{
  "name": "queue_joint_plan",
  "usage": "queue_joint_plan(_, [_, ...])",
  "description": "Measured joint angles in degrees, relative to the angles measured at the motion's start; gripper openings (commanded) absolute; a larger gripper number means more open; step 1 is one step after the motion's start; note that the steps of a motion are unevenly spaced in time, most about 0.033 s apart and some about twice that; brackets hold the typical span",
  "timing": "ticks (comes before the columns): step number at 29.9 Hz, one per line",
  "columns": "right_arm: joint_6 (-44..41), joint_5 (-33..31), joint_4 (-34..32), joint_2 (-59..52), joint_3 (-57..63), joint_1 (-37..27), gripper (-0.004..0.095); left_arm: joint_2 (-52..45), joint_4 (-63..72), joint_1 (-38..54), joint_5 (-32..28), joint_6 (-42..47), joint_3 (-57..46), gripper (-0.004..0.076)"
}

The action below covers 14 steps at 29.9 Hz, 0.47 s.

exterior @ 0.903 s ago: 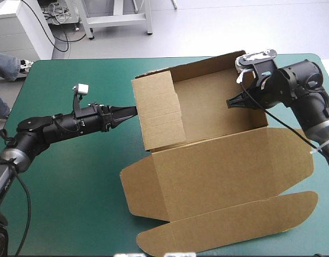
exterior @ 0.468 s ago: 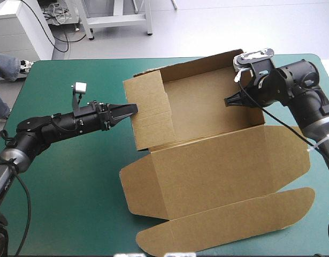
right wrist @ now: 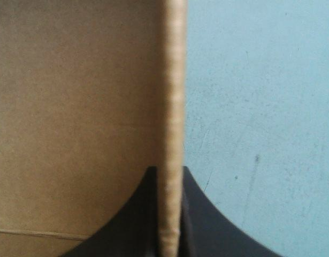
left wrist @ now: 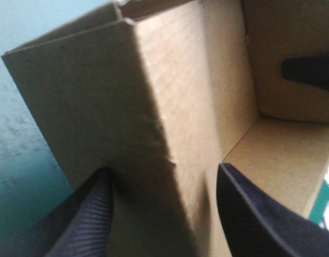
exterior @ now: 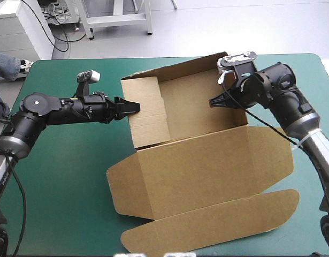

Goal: Fold the box

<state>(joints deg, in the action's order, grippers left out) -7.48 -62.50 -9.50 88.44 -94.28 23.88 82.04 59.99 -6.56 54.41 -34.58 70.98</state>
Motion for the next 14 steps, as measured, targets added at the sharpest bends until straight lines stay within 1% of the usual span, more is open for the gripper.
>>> queue_joint_plan(3, [-2.0, 1.2, -1.8, 0.4, 0.0, 2.1, -0.0017, 0.0, -10.4, -2.5, -2.0, 8.1, 3.5, 0.0398])
queue_joint_plan(5, [-3.1, 1.7, -2.4, 0.5, 0.0, 3.2, -0.0017, 0.0, -16.8, -4.1, -2.4, 13.0, 5.4, 0.0362])
queue_joint_plan(8, [-4.2, 2.5, -2.5, 0.6, 0.0, 4.4, -0.0017, 0.0, -26.0, -6.1, -2.3, 20.7, 7.2, 0.0265])
queue_joint_plan(10, [-5.1, 2.8, -1.9, 0.6, 0.0, 4.8, -0.0017, 0.0, -31.6, -7.0, -2.1, 25.2, 7.9, 0.0183])
queue_joint_plan(13, [-5.8, 3.3, -1.4, 0.6, 0.0, 5.0, -0.0017, 0.0, -37.7, -8.2, -2.0, 29.3, 8.2, 0.0025])
queue_joint_plan(14, [-6.2, 3.3, -1.2, 0.7, 0.0, 5.1, -0.0017, 0.0, -39.2, -8.5, -2.0, 30.1, 8.3, -0.0006])
